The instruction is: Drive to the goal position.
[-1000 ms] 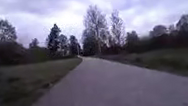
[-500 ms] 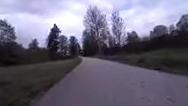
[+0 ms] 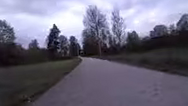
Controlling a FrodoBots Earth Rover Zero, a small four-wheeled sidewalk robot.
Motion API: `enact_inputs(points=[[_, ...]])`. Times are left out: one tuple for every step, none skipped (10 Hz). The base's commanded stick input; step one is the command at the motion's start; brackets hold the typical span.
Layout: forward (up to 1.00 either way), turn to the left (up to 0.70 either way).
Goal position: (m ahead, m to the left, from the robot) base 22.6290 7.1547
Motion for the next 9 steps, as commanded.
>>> enact_inputs(points=[[1.0, 0.0], [1.0, 0.12], [1.0, 0.3], [1.0, 0.35], [1.0, 0.23], [1.0, 0.11], [1.0, 0.0], [1.0, 0.0], [1.0, 0.0]])
